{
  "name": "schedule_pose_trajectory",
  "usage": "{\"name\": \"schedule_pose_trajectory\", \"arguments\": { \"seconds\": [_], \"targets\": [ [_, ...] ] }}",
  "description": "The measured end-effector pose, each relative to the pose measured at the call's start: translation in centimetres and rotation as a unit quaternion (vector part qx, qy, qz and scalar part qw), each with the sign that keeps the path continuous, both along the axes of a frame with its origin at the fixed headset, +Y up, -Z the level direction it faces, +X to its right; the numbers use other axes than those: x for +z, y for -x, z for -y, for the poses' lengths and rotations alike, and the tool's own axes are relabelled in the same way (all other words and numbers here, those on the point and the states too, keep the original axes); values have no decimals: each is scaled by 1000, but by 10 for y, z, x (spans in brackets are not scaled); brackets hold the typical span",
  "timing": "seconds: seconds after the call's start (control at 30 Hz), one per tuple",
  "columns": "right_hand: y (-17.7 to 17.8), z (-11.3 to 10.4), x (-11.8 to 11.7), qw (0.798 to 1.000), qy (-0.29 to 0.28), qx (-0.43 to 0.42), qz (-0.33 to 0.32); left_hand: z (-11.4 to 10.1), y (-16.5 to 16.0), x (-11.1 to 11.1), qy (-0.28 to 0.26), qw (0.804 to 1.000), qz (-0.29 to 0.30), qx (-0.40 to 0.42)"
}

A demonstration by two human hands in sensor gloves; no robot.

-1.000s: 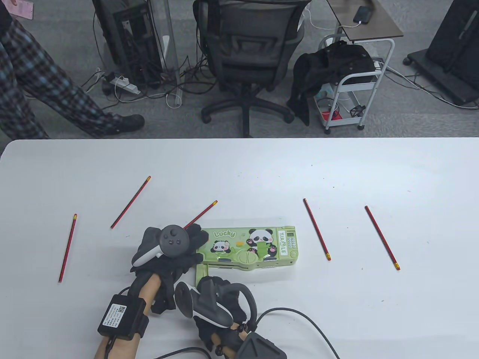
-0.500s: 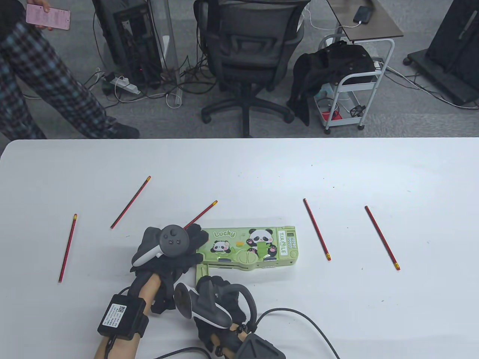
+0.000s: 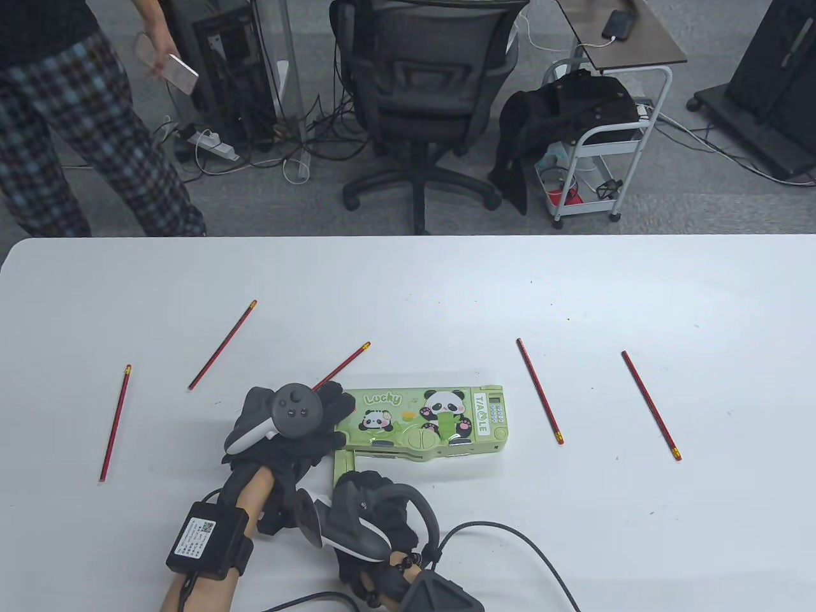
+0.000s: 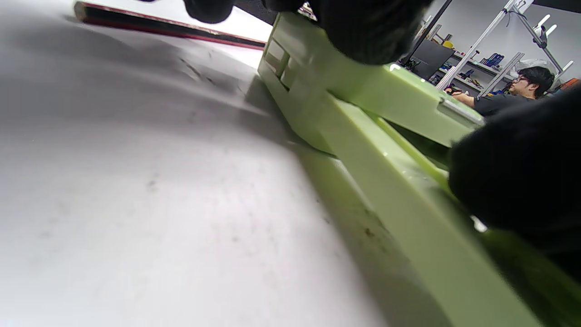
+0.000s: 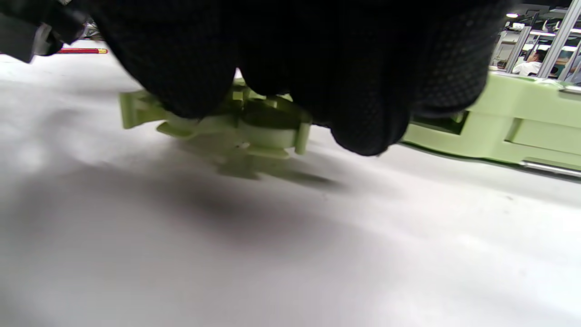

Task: Organize multifunction pencil case

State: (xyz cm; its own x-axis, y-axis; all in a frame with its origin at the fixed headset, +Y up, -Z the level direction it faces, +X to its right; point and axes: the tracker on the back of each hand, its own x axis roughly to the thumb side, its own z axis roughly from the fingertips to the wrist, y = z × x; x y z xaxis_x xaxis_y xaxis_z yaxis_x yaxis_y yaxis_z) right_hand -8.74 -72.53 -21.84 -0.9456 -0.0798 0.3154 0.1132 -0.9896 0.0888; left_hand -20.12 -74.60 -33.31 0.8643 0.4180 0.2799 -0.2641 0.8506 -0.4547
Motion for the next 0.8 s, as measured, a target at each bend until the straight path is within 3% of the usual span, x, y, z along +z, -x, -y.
{"name": "schedule_pose_trajectory", "arguments": {
  "seconds": [0.23, 0.4, 0.8],
  "targets": [
    [-2, -3, 2, 1000, 4, -18, -18, 0, 0, 0, 0, 1000, 0, 0],
    [5, 8, 5, 999, 3, 22, -27, 0, 0, 0, 0, 1000, 0, 0],
    [-8, 4, 7, 998, 5, 69, -7, 0, 1, -1, 3, 1000, -1, 3]
  ]
}}
